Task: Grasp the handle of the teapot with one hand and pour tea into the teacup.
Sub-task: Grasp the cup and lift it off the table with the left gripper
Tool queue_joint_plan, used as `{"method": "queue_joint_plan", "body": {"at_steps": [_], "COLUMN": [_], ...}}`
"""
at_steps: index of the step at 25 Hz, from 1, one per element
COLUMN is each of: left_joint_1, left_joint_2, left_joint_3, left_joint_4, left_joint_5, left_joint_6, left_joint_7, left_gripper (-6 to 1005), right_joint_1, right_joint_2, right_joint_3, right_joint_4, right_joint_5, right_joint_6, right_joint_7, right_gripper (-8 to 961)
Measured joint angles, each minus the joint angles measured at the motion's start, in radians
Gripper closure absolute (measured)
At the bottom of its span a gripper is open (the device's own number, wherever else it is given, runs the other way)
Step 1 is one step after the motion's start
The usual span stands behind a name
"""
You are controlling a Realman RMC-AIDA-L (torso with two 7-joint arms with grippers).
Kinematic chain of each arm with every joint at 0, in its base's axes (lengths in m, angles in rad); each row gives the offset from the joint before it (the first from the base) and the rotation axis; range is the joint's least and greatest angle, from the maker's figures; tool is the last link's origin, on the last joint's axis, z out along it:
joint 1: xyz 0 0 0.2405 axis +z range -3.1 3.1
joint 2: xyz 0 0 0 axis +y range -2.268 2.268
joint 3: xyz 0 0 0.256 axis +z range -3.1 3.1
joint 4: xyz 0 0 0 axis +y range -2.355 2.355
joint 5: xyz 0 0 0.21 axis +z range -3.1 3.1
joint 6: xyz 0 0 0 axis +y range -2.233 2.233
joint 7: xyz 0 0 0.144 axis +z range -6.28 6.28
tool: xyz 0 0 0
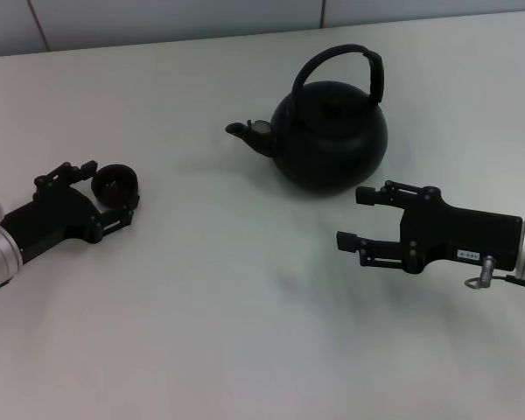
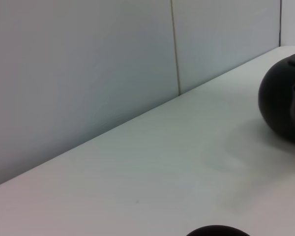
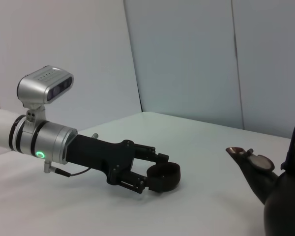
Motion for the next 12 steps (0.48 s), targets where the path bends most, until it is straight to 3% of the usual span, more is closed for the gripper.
{"method": "queue_joint_plan", "body": {"at_steps": [12], "left_joint_1": [-0.016], "left_joint_2": [0.0], "left_joint_3": [0.003], "left_joint_4": [-0.003], "left_joint_5": [0.0], "left_joint_6": [-0.023], "left_joint_7": [0.0], "left_gripper": [224], "right_joint_1": [0.003], "right_joint_2": [0.0], "right_joint_3": [0.005], "right_joint_4": [-0.001], "right_joint_5": [0.0], "right_joint_6": [-0.002], "right_joint_7": [0.007], "right_gripper": [169]}}
